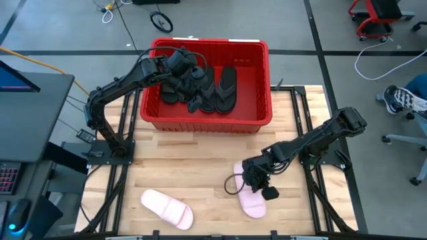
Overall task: Pick and place slides into bin
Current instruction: Put the right pink slide into the red container, then put the pink slide into the red container
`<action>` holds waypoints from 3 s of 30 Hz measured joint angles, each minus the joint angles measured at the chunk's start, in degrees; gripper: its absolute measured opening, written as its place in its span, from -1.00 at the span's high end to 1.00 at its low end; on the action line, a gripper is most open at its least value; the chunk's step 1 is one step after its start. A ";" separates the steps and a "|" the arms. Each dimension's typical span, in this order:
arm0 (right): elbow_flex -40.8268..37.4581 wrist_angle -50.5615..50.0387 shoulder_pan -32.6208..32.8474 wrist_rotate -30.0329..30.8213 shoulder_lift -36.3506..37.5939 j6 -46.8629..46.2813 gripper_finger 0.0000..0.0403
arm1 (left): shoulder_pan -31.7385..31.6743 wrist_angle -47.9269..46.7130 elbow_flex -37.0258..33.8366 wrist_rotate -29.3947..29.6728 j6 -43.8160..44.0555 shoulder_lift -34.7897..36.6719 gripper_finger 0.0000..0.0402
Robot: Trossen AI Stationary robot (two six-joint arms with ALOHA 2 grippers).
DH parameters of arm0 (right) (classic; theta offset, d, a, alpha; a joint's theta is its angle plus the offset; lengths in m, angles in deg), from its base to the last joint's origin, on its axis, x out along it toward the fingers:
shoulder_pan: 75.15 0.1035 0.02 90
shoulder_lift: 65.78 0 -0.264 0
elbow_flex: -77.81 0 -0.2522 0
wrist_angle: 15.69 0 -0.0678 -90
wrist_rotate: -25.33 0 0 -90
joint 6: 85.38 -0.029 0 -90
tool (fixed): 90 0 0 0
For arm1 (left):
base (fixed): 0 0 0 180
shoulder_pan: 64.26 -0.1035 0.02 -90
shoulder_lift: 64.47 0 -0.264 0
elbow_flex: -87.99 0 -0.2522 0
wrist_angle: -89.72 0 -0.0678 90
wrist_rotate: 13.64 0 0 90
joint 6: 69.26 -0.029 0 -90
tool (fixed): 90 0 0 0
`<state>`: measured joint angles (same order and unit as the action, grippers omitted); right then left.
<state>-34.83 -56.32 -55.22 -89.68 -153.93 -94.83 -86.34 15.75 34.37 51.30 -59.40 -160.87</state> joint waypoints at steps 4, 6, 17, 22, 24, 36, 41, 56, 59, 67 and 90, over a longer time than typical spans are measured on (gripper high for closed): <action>9.47 -10.58 -1.02 4.88 0.74 2.79 0.97 | 0.58 0.32 0.00 -0.02 0.20 0.00 0.14; 15.76 -18.34 -1.64 9.72 0.74 6.57 0.98 | 0.61 0.30 0.00 -0.02 1.40 0.00 0.14; 47.82 -45.07 -17.55 28.20 0.83 21.48 0.98 | 0.59 -2.79 0.00 0.00 6.40 0.00 0.14; 54.30 -45.17 -31.41 31.58 0.89 35.70 0.98 | 1.32 -3.69 0.00 0.00 6.47 0.01 0.14; 54.66 -44.76 -38.45 28.70 0.78 37.94 0.98 | 1.78 -3.71 0.00 0.00 6.13 0.00 0.14; 54.66 -42.50 -64.43 8.86 -11.07 57.73 0.98 | 2.09 -0.55 0.00 3.67 1.44 0.02 0.14; 54.62 -42.91 -66.93 9.50 -19.41 59.64 0.98 | 1.62 -0.44 0.00 5.62 1.42 0.02 0.14; 54.68 -44.75 -70.44 15.48 -32.80 57.07 0.89 | 1.64 -0.48 0.00 8.57 1.44 0.02 0.14; 54.73 -44.73 -70.61 19.51 -34.04 56.55 0.83 | 1.64 -0.48 0.00 8.57 1.44 0.02 0.14; 54.66 -42.63 -70.61 22.28 -34.47 56.16 0.61 | 1.65 -0.50 0.00 8.58 1.41 0.02 0.14; 54.66 -43.46 -64.17 4.23 -8.75 16.82 0.46 | 6.65 -16.27 -1.52 8.61 7.81 0.11 0.14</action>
<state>19.83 -99.77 -119.39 -85.45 -162.69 -78.01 -79.69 -0.52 32.86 59.91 -51.59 -160.75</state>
